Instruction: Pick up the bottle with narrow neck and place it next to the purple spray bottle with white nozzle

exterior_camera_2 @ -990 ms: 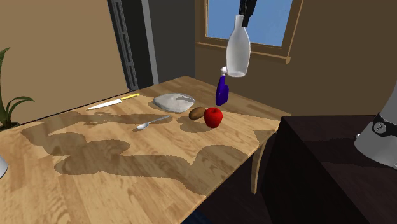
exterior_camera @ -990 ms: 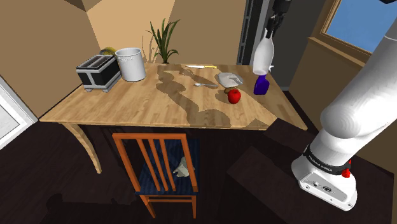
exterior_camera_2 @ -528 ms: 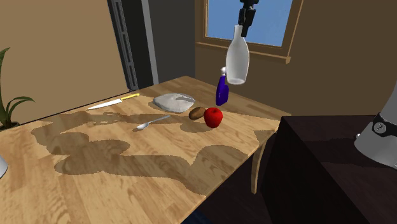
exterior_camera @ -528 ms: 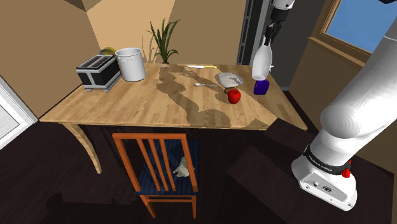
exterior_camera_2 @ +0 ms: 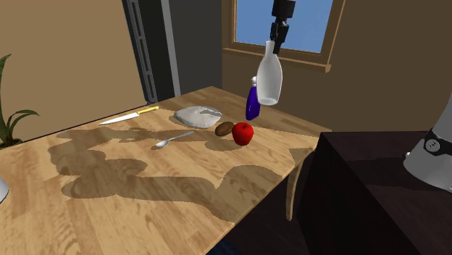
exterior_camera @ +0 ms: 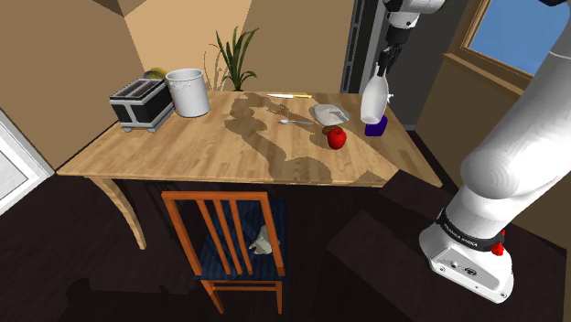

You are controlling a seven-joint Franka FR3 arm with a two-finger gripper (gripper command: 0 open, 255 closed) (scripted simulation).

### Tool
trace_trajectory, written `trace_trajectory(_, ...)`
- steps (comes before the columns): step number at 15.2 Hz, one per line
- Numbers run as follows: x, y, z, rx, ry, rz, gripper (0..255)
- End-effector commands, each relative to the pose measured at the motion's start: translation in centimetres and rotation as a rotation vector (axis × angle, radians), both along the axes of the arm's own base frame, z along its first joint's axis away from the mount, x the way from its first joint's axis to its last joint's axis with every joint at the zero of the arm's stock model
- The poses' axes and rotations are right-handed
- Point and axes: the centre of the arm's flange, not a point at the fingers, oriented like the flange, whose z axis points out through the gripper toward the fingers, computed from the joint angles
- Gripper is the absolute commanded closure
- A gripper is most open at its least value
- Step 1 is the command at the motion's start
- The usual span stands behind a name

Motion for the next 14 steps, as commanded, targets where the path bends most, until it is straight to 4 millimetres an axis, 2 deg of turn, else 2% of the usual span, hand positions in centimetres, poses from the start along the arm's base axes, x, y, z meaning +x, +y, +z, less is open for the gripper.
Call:
trace_trajectory(1, 0.1, 0.0, -1.1, -0.001, -0.001, 0.000, 255)
trace_trajectory(14, 0.1, 0.0, -7.9, -0.001, -0.001, 0.000, 255)
